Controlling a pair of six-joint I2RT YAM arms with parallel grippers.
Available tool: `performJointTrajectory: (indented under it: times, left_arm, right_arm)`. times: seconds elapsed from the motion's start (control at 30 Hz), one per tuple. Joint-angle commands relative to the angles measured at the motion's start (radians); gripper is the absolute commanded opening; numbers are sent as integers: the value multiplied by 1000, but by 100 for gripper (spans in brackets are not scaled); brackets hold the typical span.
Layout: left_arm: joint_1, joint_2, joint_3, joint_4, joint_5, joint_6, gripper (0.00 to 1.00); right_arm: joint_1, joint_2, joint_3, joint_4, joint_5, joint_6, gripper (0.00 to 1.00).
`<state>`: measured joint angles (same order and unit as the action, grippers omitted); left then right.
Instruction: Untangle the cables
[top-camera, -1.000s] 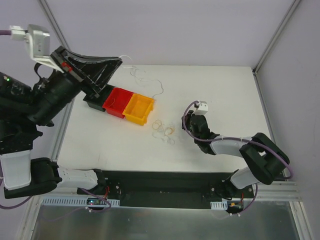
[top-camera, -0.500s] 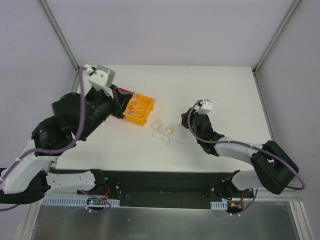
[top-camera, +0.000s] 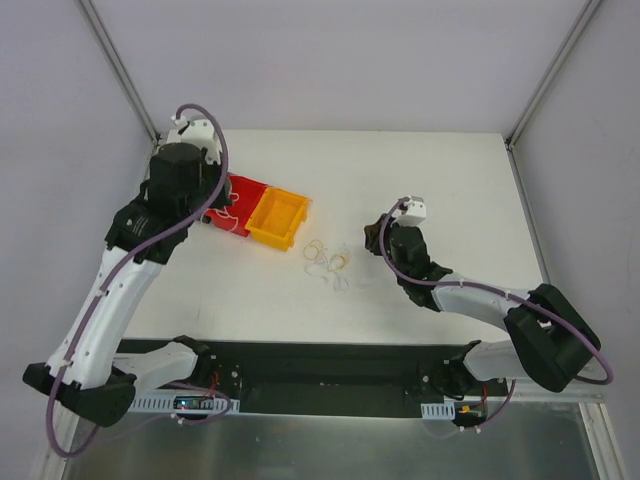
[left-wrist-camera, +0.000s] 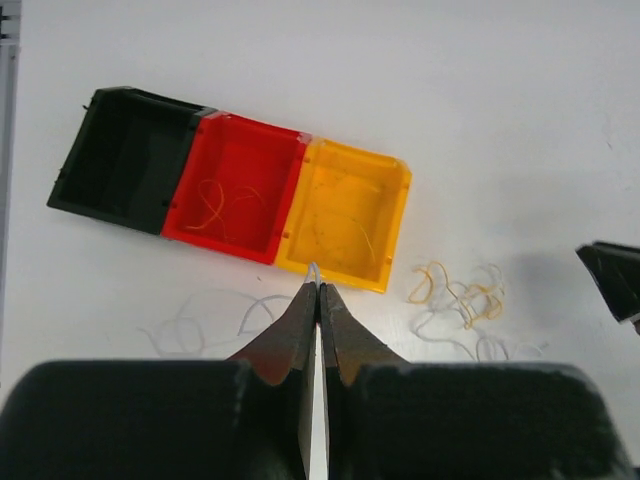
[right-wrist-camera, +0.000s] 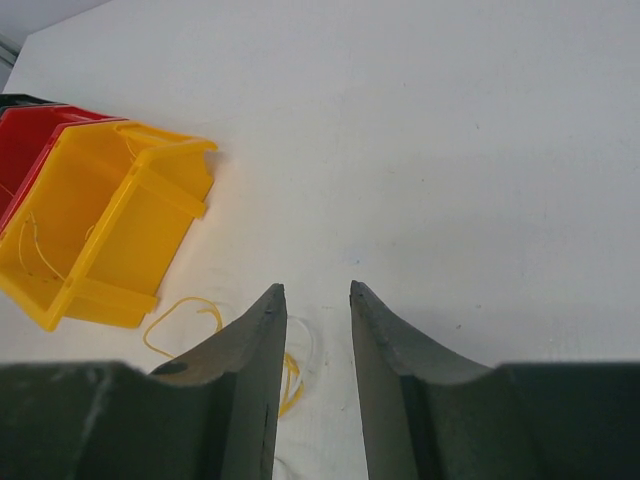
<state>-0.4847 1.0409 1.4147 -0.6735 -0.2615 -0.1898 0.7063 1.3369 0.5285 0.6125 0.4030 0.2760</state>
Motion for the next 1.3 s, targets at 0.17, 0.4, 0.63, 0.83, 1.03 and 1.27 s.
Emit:
performJointTrajectory:
  times: [0.17,0.4,0.63,0.83,1.03,1.27]
  left_arm:
    - [418,267,185,164,151,-43,0]
    - [520,476,323,235,97,-43,0]
    - [564,559,271,253,136,-85,0]
    - [586,574,116,322,153,-117,0]
    - [597,628,41,364,214,-125,0]
    - [617,686,29,371,223,-128,0]
  right_arm:
    - [-47,48,47,12,-58,26,35]
    - [-90,99,76,27,-124,55,35]
    - [-134,165,113,43,-197,101,35]
    - [-148,203,128,61,-237,129,35]
    - [-149,209,125,64,-240,129,35]
    - [-151,229,137,64,-248,129,35]
